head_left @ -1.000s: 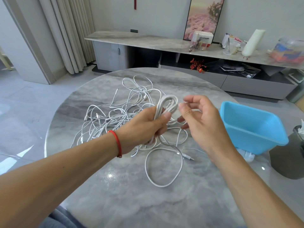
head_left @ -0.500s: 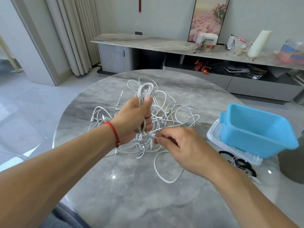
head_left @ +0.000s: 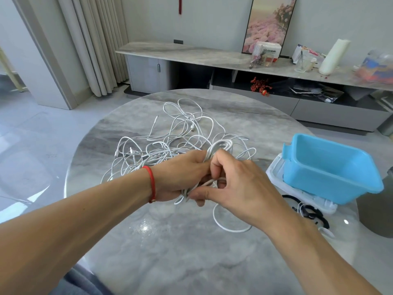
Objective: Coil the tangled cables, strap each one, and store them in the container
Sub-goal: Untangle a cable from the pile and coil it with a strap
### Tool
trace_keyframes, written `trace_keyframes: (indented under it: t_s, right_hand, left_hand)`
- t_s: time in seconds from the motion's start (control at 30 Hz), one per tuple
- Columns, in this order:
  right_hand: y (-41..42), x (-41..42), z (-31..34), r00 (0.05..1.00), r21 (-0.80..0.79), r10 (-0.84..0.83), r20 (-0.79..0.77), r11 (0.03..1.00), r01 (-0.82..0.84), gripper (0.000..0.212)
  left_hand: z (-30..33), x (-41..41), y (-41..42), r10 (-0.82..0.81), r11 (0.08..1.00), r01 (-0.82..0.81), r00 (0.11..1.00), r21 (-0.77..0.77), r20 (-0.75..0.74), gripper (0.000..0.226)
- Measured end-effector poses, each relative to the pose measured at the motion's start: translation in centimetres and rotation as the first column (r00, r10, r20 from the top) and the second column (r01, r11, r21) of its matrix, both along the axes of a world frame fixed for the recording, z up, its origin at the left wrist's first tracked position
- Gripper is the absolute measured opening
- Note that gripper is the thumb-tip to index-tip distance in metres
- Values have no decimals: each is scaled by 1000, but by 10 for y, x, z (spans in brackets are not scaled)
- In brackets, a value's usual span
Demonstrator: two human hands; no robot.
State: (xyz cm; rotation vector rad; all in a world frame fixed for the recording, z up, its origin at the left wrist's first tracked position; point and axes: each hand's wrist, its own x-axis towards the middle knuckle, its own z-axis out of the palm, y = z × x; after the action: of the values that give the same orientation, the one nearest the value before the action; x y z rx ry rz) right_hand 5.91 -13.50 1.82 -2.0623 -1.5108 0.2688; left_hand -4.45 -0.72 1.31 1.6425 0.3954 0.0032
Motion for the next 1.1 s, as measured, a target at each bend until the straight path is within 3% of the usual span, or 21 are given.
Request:
trace_keyframes:
  t_s: [0.2, 0.43, 0.5, 0.6, 0.67, 0.77, 0.9, 1.0, 1.1]
  right_hand:
    - [-3, 11, 2, 1000, -8, -27, 9, 1000, 27, 61]
    - [-10, 38, 5, 997, 88, 15, -78, 996, -8, 42]
    - [-17, 53, 9, 996, 96, -47, -79, 994, 55, 36]
    - [-26, 71, 13, 987, 48, -156, 45, 987, 154, 31]
    - [-28, 72, 14, 976, -2, -169, 136, 985, 171, 28]
    - [-28, 68, 14, 989, -42, -73, 132, 996, 80, 17]
    - [-22, 65, 14, 998, 56, -51, 25, 997, 49, 11]
    - [-16, 62, 9, 983, 126, -120, -140, 982, 138, 15]
    - [-15, 59, 5, 922, 99, -110, -372, 983, 157, 18]
  left_hand:
    - [-2, -1, 0, -86, 990, 74, 991, -120, -101, 29]
    - [-9, -2, 7, -120, 985, 108, 989, -137, -87, 49]
    - [-9, -4, 12, -139, 990, 136, 986, -32, -92, 46]
    - [-12, -3, 18, -90, 959, 129, 983, 251, -160, 42]
    - [-16, 0, 20, -3, 886, 102, 977, 453, -213, 45]
    - [-20, 2, 20, 75, 734, 131, 959, 667, -272, 47]
    - [-25, 2, 19, 82, 717, 132, 959, 685, -270, 45]
    - [-28, 3, 18, 82, 727, 92, 973, 681, -218, 42]
    - [-29, 5, 16, 124, 774, 1, 981, 633, -152, 44]
